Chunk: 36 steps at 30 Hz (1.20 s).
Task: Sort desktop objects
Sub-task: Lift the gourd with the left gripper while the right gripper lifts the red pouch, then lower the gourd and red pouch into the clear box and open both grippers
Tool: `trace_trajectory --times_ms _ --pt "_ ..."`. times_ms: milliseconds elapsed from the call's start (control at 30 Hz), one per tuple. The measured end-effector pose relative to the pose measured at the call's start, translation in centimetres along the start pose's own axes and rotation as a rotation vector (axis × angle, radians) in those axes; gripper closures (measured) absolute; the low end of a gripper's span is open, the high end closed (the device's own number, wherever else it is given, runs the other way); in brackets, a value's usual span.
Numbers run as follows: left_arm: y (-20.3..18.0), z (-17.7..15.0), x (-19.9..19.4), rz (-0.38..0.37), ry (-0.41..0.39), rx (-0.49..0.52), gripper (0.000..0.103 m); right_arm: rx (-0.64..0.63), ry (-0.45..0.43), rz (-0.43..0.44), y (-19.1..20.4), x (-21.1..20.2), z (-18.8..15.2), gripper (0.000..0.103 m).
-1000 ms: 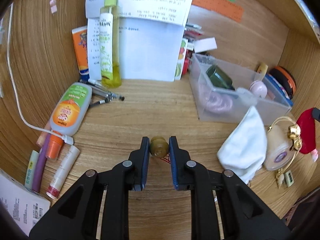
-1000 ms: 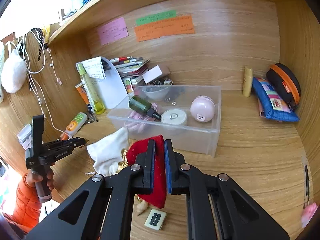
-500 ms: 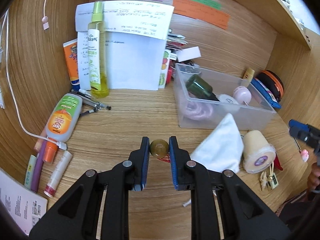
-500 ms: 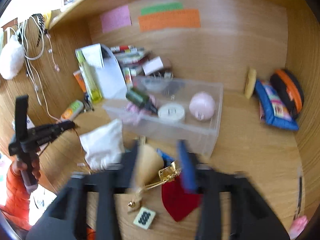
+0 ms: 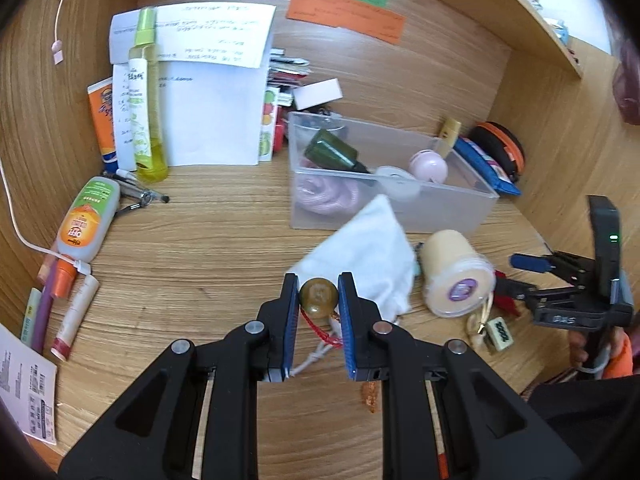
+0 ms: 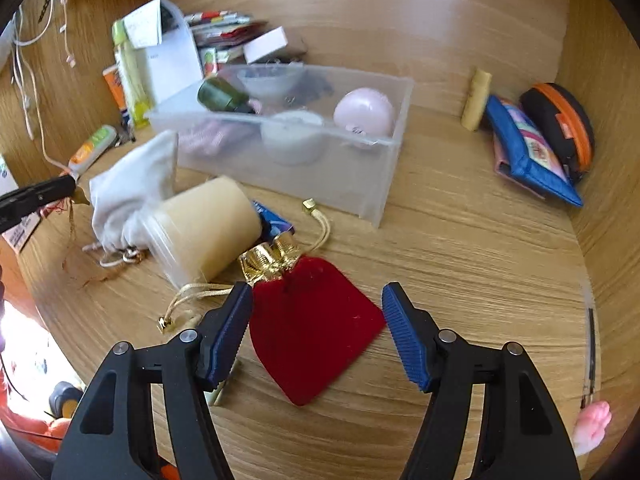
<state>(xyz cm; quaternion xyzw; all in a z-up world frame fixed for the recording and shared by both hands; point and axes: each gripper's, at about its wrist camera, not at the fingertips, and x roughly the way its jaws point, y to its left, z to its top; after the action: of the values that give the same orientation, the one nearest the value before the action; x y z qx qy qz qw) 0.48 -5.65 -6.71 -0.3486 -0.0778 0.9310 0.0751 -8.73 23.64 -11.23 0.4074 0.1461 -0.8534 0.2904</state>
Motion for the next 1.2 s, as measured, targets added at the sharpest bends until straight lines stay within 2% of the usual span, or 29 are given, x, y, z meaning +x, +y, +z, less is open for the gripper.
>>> trace_trajectory --times_ms 200,267,333,467,500,533,567,700,1200 --pt "-1.2 -0.1 -0.2 -0.018 -0.006 0.013 0.084 -0.120 0.054 -0.026 1.6 2.1 0.5 0.034" --pt "-1.6 -0.1 -0.2 -0.019 -0.007 0.017 0.084 -0.132 0.066 -0.025 1.6 2.7 0.5 0.034" --pt "-1.9 0.0 -0.3 -0.025 -0.010 0.018 0.084 -0.101 0.071 0.004 0.9 3.2 0.7 0.040" --pt "-2.4 0.5 -0.4 -0.034 -0.022 0.020 0.084 -0.071 0.043 0.043 -0.1 2.7 0.9 0.063" --pt "-2.5 0.7 -0.4 -0.037 -0.027 0.022 0.084 -0.068 0.031 0.056 -0.2 2.4 0.9 0.071" --pt "-2.6 0.8 -0.5 -0.038 -0.032 0.023 0.084 -0.067 0.026 0.079 -0.2 2.1 0.9 0.086" --pt "-2.7 1.0 -0.5 -0.041 -0.040 0.023 0.084 -0.064 0.031 0.091 -0.2 2.0 0.9 0.092" --pt "-2.9 1.6 -0.5 -0.053 -0.051 0.014 0.084 -0.071 0.003 0.076 -0.2 1.3 0.7 0.092" --pt "-3.7 4.2 0.9 -0.080 -0.070 -0.005 0.084 -0.032 -0.163 0.116 -1.3 -3.9 2.7 0.092"
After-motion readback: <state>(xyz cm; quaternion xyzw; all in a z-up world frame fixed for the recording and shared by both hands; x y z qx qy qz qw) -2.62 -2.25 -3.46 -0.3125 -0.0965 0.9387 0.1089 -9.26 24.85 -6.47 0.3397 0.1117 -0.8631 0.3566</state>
